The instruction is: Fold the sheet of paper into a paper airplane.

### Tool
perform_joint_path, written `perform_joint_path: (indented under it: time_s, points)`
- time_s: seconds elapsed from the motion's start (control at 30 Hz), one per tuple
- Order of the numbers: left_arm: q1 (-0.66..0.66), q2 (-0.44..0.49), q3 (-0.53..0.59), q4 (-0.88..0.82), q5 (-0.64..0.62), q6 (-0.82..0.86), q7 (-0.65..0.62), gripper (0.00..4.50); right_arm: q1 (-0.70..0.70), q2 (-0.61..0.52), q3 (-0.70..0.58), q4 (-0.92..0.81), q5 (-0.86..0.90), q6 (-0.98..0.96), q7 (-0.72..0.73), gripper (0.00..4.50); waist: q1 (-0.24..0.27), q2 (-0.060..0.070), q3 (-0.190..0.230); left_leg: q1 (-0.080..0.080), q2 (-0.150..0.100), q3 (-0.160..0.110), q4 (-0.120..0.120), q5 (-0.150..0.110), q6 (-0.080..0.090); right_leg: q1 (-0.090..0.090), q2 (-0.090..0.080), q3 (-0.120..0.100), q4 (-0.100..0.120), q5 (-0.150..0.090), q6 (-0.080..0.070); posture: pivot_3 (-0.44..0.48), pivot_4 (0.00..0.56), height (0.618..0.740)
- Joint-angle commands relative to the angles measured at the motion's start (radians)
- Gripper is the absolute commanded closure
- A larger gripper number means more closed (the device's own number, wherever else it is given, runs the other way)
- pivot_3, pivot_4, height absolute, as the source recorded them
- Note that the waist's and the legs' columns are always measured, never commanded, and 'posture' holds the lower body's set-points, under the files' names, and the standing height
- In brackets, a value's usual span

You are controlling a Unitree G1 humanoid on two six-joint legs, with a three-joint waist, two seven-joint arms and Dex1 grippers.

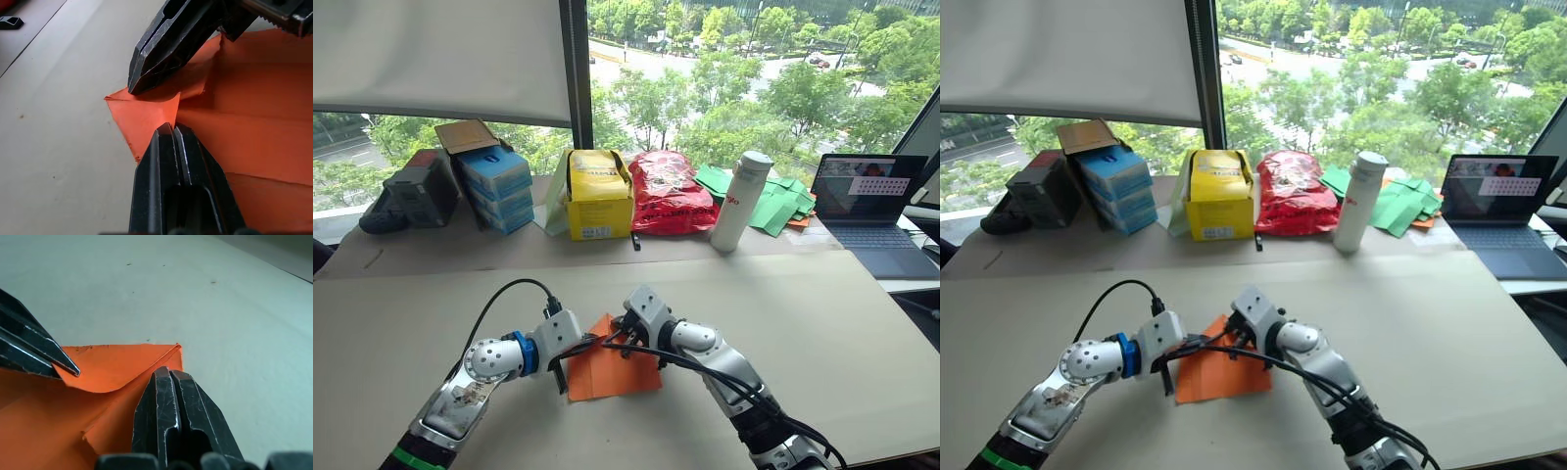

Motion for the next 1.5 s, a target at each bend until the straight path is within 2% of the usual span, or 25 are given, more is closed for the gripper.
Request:
perform_joint_path:
  time_s: [0.03, 0.43, 0.77, 0.83, 0.9, 0.97, 1.07, 1.2, 1.23, 1.3, 1.37, 1.5]
  points:
    - [0.004, 0.013, -0.008, -0.002, 0.02, -0.052, -0.03, 4.48, -0.016, 0.018, -0.023, -0.002, -0.011, -0.056, -0.033, 4.5, 0.0, 0.0, 0.0, 0.0, 0.0, 0.0, 0.0, 0.0, 0.0, 0.0, 0.0, 0.0, 0.0, 0.0, 0.0, 0.0, 0.15, 0.74]
    - [0.001, 0.024, -0.031, 0.02, 0.103, -0.123, -0.065, 4.48, -0.012, 0.029, 0.002, 0.014, -0.024, -0.191, -0.013, 4.5, 0.0, 0.0, 0.0, 0.0, 0.0, 0.002, 0.001, 0.0, 0.001, 0.001, 0.012, -0.004, 0.001, 0.0, 0.001, 0.0, 0.15, 0.74]
    - [-0.005, 0.037, -0.037, 0.04, 0.127, -0.197, -0.111, 4.48, 0.015, -0.014, 0.079, 0.069, -0.109, -0.041, 0.001, 4.5, 0.0, 0.0, 0.0, 0.004, 0.001, 0.002, 0.001, -0.001, 0.003, 0.004, 0.013, -0.004, 0.001, 0.0, 0.001, 0.0, 0.15, 0.74]
    - [-0.001, 0.039, -0.028, 0.037, 0.11, -0.212, -0.125, 3.93, 0.02, -0.014, 0.082, 0.063, -0.112, -0.036, 0.001, 4.5, 0.0, 0.0, 0.0, 0.006, 0.001, 0.002, 0.001, -0.003, 0.005, 0.007, 0.013, -0.004, 0.0, 0.0, 0.001, 0.0, 0.15, 0.74]
    - [0.007, 0.051, 0.005, 0.015, 0.069, -0.189, -0.146, 3.3, 0.026, -0.009, 0.076, 0.051, -0.108, -0.038, 0.003, 4.5, 0.0, 0.0, 0.0, 0.008, 0.001, 0.002, 0.001, -0.003, 0.005, 0.009, 0.013, -0.005, 0.0, -0.001, 0.001, 0.0, 0.15, 0.74]
    - [0.011, 0.068, 0.062, -0.004, -0.024, -0.107, -0.184, 2.65, 0.032, -0.009, 0.073, 0.043, -0.111, -0.044, 0.001, 4.5, 0.0, 0.0, 0.0, 0.009, 0.002, 0.002, 0.001, -0.003, 0.005, 0.01, 0.012, -0.005, 0.0, -0.001, 0.001, 0.0, 0.15, 0.74]
    - [-0.012, 0.091, 0.146, -0.011, -0.168, 0.056, -0.231, 2.65, 0.047, -0.02, 0.066, 0.016, -0.114, -0.05, 0.0, 4.5, 0.001, 0.0, 0.0, 0.009, 0.002, 0.001, 0.001, -0.003, 0.005, 0.01, 0.012, -0.005, 0.0, -0.001, 0.001, 0.0, 0.15, 0.74]
    - [-0.052, 0.113, 0.2, -0.003, -0.275, 0.192, -0.272, 2.65, 0.08, -0.041, 0.062, -0.032, -0.113, -0.058, 0.008, 4.5, 0.003, 0.0, 0.0, 0.01, 0.001, 0.001, 0.002, -0.002, 0.004, 0.012, 0.012, -0.006, -0.001, -0.001, 0.002, 0.0, 0.15, 0.74]
    - [-0.074, 0.107, 0.21, 0.01, -0.287, 0.217, -0.264, 2.65, 0.088, -0.045, 0.063, -0.043, -0.113, -0.06, 0.009, 4.5, 0.002, 0.0, 0.0, 0.01, 0.001, 0.001, 0.002, -0.002, 0.004, 0.012, 0.012, -0.006, -0.001, -0.001, 0.002, 0.0, 0.15, 0.74]
    - [-0.164, 0.039, 0.212, 0.047, -0.338, 0.333, -0.203, 2.65, 0.107, -0.048, 0.065, -0.059, -0.114, -0.062, 0.004, 4.5, 0.008, 0.0, 0.0, 0.009, 0.001, 0.0, 0.003, -0.002, 0.003, 0.013, 0.012, -0.006, -0.001, -0.002, 0.003, 0.0, 0.15, 0.74]
    - [-0.206, -0.007, 0.187, 0.057, -0.35, 0.407, -0.17, 2.65, 0.114, -0.046, 0.069, -0.063, -0.116, -0.062, -0.001, 4.5, 0.011, -0.001, 0.0, 0.009, 0.0, 0.0, 0.005, -0.002, 0.003, 0.014, 0.013, -0.007, -0.001, -0.002, 0.003, 0.0, 0.15, 0.74]
    - [-0.207, -0.039, 0.126, 0.068, -0.295, 0.395, -0.159, 2.65, 0.116, -0.036, 0.069, -0.061, -0.12, -0.058, -0.008, 4.5, -0.003, -0.001, 0.0, 0.01, 0.0, 0.0, 0.005, -0.001, 0.002, 0.014, 0.015, -0.004, 0.001, -0.002, 0.003, 0.0, 0.15, 0.74]
